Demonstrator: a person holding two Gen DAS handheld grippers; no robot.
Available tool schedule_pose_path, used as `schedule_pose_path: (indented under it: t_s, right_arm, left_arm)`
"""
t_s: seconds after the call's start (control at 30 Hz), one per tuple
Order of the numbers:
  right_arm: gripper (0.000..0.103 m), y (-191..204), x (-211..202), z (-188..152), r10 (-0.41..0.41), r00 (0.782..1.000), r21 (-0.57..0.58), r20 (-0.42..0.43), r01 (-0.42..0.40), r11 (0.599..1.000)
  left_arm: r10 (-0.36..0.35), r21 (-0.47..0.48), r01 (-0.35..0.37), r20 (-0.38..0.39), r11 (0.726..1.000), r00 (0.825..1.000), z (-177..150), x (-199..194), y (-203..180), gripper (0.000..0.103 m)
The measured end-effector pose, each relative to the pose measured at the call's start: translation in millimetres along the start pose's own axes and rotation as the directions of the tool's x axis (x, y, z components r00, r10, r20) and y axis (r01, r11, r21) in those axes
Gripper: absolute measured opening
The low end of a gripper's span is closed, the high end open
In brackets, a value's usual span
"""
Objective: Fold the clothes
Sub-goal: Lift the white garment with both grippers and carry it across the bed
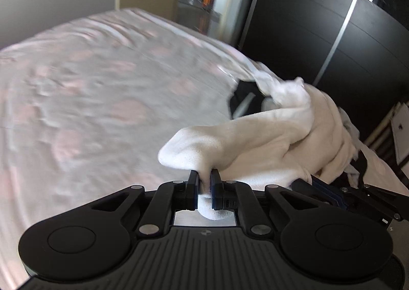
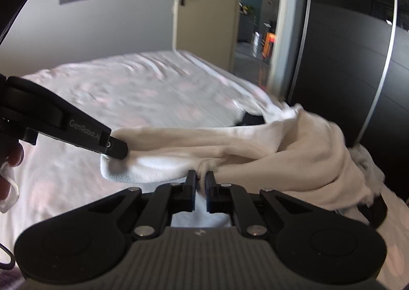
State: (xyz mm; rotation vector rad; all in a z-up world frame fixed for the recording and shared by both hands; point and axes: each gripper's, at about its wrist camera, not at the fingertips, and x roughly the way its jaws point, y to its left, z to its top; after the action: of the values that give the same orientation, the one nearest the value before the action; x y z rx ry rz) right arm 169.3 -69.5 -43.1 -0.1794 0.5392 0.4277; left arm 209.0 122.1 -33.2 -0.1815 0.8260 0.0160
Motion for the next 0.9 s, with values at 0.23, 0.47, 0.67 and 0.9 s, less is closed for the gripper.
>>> schedule_pose_path:
  t_s: [0.23,0.47,0.67,0.9]
  right_arm:
    - [0.007,92,-46,34,0.213,0.972,-0.037,0.095,-0.21,0.977]
    - [0.007,219,-84,34,0.476,0.876,-0.108,0.071,-0.468,0.877]
    - [0.007,325,-113,21,0.654,0.756,-0.166,-0.02,-0.647,0.744]
    - [0.007,392,-133,-7,0.703,0.692,-0.227,-0.164,-0.72,0.656]
  left_arm:
    - [0.17,-0.103,-0.158,0.123,0.982,0.978,-9,-102,75,0.006]
    - [0.396,-0.238,-0.359,0.131,0.903,0.909,-54,-200,177,0.006]
    - [0.547,-0.366,-0.488,0.072,0.792,0.834,-112,-269,255,0.006]
    - [0.549,-0.452,-0.52,-0.077,0.725,0.832,-173,-282,309,0.007]
